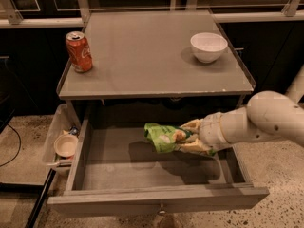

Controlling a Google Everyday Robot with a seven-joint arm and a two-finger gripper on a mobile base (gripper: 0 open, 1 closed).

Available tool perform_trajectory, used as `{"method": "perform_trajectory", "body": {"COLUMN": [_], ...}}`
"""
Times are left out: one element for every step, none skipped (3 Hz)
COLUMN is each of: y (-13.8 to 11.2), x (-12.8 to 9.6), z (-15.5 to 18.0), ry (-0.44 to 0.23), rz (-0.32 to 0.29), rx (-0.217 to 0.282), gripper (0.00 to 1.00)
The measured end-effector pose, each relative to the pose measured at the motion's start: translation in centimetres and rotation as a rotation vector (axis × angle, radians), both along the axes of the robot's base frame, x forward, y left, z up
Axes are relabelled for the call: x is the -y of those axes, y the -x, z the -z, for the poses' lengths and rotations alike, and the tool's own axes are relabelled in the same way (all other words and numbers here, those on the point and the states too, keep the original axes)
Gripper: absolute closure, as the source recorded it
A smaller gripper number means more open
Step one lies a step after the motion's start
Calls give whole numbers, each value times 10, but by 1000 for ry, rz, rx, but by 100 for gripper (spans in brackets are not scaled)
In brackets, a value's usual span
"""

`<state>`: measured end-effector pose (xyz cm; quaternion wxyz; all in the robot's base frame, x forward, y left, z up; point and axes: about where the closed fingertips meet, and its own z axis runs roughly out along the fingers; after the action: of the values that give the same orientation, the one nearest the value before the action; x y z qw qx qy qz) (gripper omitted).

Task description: Place green rice chip bag into top drawer

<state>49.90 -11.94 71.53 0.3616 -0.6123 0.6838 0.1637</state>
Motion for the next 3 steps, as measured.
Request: {"method": "perform_trajectory", "body": {"y": [-7,-17,-20], "x": [-17,-29,-29], "z": [51,80,80], "ry": [3,-8,-10], "rz": [23,63,72], "rx": [-43,-48,-38], "gripper": [100,100,82]}}
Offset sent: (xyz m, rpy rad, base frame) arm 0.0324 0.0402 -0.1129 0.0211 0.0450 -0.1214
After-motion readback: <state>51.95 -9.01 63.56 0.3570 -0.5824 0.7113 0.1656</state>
